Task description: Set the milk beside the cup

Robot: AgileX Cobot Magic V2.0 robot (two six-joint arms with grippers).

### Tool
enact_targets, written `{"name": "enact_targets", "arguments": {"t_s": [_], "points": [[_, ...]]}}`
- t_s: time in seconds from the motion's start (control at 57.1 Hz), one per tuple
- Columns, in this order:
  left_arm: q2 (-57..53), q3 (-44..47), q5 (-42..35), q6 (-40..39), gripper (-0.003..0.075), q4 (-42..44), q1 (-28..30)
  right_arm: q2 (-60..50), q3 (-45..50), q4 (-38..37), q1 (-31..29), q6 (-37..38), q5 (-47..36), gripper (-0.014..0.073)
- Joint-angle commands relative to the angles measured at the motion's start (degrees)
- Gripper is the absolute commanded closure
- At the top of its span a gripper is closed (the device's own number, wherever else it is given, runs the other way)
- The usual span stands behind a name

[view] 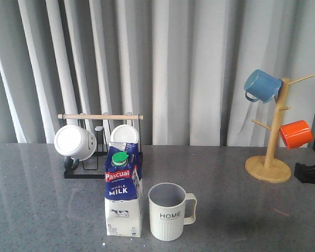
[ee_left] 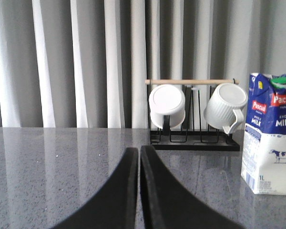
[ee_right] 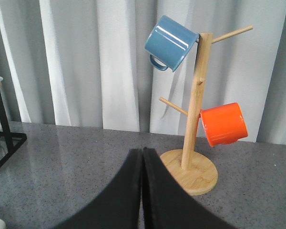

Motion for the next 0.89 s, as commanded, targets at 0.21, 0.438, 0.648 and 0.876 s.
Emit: {"name": "enact_targets", "arguments": {"t_s": [0.21,0.438,0.648,0.876], "points": [[-0.74,-1.11,-0.36,5.58,0.0726,-6.06,-0.73,-0.92,-1.82,-0.03,0.02,-0.2,-4.31,0.0602],[-0.74,-1.11,-0.57,6.97,0.0726,-6.2,-3.23,-0.92,-1.82,-0.03,0.02,-0.2,-4.31,0.0602],[-0.74,-1.11,-0.57,7.04,0.0726,-6.21,-5.7,-0.92,-1.82,-0.03,0.02,-0.2,-4.31,0.0602],[-0.7,-1.28,-0.05,6.98,0.0726,-6.31,-6.28,-0.92,-1.82,-0.03,0.02,-0.2,-4.31,0.0602]]}}
